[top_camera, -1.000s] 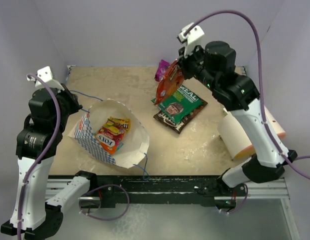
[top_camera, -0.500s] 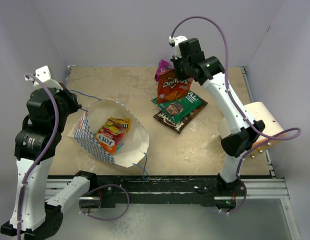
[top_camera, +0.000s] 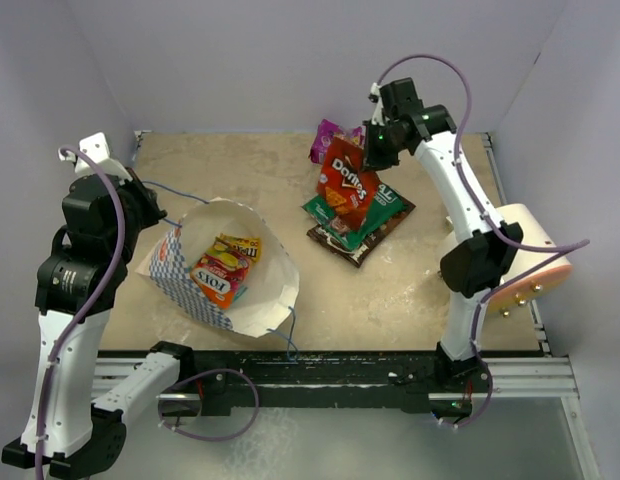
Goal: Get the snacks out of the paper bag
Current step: Place the snack at the center of the board.
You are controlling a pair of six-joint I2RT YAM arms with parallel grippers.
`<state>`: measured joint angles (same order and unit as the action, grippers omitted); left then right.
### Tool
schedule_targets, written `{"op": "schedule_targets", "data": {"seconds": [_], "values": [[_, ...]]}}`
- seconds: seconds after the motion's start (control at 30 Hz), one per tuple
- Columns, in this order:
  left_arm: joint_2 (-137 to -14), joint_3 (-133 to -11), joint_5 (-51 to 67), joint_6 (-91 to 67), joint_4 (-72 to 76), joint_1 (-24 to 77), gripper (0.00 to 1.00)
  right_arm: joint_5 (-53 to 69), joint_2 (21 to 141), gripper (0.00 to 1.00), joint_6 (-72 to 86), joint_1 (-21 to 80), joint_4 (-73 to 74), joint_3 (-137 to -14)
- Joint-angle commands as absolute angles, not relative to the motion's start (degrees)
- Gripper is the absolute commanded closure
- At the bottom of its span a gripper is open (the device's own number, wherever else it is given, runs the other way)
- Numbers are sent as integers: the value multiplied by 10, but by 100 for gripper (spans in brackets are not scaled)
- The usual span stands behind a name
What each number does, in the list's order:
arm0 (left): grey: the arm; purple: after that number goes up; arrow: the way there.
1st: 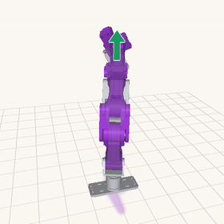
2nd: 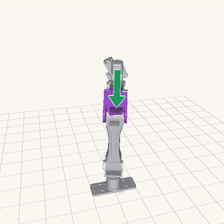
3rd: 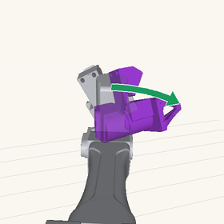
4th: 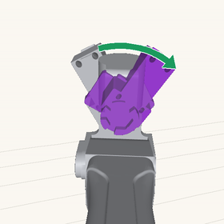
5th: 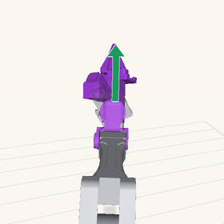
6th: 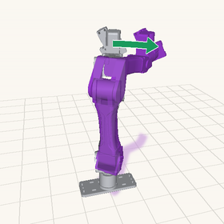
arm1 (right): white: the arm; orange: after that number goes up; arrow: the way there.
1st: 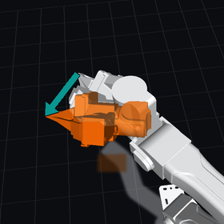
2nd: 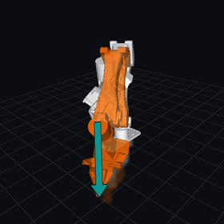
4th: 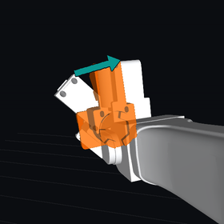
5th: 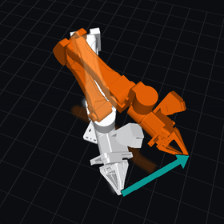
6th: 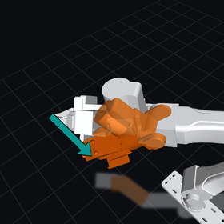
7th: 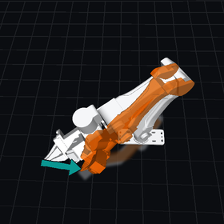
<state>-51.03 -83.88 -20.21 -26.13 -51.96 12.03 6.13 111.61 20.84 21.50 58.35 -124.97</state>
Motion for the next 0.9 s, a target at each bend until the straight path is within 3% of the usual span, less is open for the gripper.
{"op": "schedule_targets", "data": {"seconds": [0.0, 0.17, 0.47, 0.6, 0.87], "values": [[-509, -862, -226, -236, -501, 120, 100, 125, 1133, 100, 241, 174, 586, -1244], [-515, -869, -226, -235, -499, 120, 100, 127, 1198, 100, 181, 150, 579, -1260], [-529, -886, -214, -238, -507, 120, 100, 5, 1278, 100, 41, 129, 571, -1271], [-535, -885, -208, -249, -510, 120, 100, -19, 1268, 100, -24, 128, 530, -1233], [-547, -891, -187, -249, -511, 120, 100, 79, 1169, 100, -156, 178, 409, -1066]]}}
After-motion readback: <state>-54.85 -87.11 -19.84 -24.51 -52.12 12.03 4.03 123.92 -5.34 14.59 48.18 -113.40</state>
